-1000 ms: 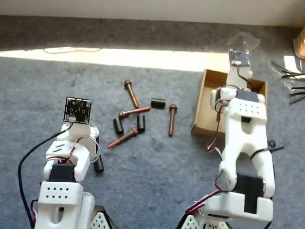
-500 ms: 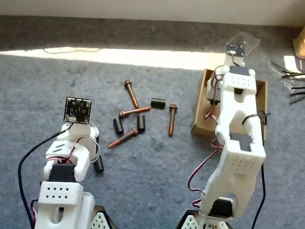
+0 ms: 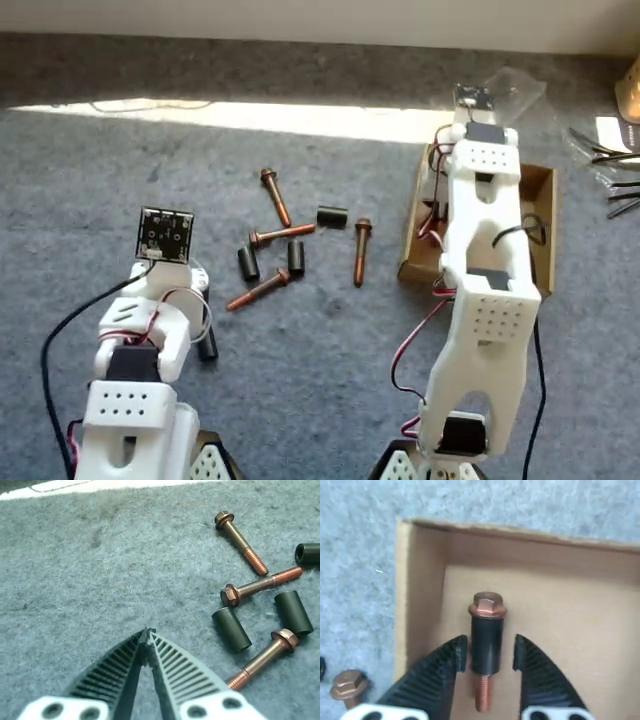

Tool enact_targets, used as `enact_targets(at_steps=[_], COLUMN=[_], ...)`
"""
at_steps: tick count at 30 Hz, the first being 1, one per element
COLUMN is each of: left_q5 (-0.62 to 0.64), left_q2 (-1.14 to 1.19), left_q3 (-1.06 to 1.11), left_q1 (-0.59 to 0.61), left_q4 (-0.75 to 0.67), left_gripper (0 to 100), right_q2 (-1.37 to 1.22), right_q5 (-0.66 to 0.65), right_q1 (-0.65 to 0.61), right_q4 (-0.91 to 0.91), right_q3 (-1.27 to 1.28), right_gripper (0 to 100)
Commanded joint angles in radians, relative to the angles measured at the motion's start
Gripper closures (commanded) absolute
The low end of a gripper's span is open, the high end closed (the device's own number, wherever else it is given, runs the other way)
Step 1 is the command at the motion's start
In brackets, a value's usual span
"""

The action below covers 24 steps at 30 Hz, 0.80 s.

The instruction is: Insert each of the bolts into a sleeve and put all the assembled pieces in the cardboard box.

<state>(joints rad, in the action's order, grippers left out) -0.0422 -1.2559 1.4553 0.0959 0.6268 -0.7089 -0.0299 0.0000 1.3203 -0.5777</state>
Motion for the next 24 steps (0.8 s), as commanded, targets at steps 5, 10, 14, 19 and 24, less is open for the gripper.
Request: enact_targets(at_steps=[5,10,14,19,24], left_q5=[-0.008,-0.008,-0.008,-0.008,-0.008], left_q2=[-0.012,-0.012,-0.012,-0.012,-0.012], left_q3=[0.027,0.027,0.027,0.027,0.027], left_q1=[-0.012,-0.012,-0.012,-0.012,-0.012], left_q4=[-0.098,-0.098,-0.098,-0.098,-0.1], left_gripper=[98,98,98,98,98], right_q2=[0.03,0.03,0.028,0.028,0.028], right_q5=[0.008,0.003,0.002,0.002,0.002], right_q1=[-0.021,-0.021,-0.025,-0.067,-0.094], right_q4=[0.018,0.15,0.314,0.443,0.441], right_q3=[-0.068,-0.255,-0.538,-0.869,-1.076], right_gripper=[82.1,82.1,82.1,82.1,82.1])
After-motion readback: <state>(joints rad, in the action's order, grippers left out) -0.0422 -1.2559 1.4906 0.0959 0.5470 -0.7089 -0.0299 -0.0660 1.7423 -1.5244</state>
